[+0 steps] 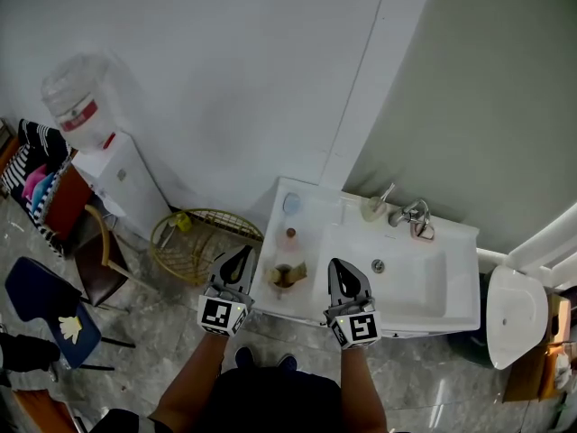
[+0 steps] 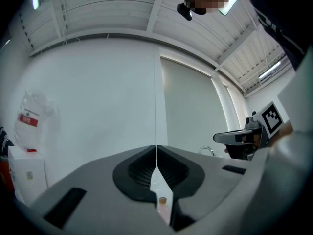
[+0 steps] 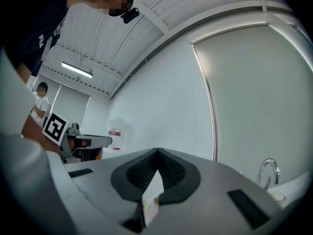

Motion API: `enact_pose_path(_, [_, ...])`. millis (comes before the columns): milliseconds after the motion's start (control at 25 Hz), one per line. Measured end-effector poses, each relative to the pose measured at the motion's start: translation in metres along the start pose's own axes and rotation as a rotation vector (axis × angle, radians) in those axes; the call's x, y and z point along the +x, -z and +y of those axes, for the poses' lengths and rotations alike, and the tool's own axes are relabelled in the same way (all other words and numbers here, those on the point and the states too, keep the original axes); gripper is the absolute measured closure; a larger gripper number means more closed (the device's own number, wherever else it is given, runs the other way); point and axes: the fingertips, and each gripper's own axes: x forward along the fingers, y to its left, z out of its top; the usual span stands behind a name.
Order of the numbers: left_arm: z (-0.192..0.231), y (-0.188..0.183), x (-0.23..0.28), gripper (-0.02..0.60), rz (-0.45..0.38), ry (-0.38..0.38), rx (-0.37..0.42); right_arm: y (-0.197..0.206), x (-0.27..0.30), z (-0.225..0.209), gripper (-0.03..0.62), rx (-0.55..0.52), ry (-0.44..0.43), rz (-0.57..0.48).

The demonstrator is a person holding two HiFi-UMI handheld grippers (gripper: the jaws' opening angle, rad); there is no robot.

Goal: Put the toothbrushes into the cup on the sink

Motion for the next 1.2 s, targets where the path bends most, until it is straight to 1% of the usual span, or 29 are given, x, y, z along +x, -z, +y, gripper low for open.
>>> enact_pose_path(280, [-0.001,-0.01,0.006,0.557,-0.006,0.006,-0.003,-0.006,0.004,-0.003,0.568,0.025,0.005,-0.02])
enact_pose_path(600, [-0.008,-0.013,0.006,0.557,-0.003,0.019,0.0,-0.006,0.002,-0.008,0.566,0.035,0.032,-0.008])
enact_pose_path(920, [-0.008,-0.016,-0.001,0.557,-0.003,0.02,-0.005,-0.003,0.002,-0.004,0.566,0.03,0.048,0.014])
enact_pose_path(1200, [-0.009,-0.014,-0.006,0.557,0.006,0.016,-0.006,-0.002,0.002,-0.001,0.566,0.03,0.038,0.02])
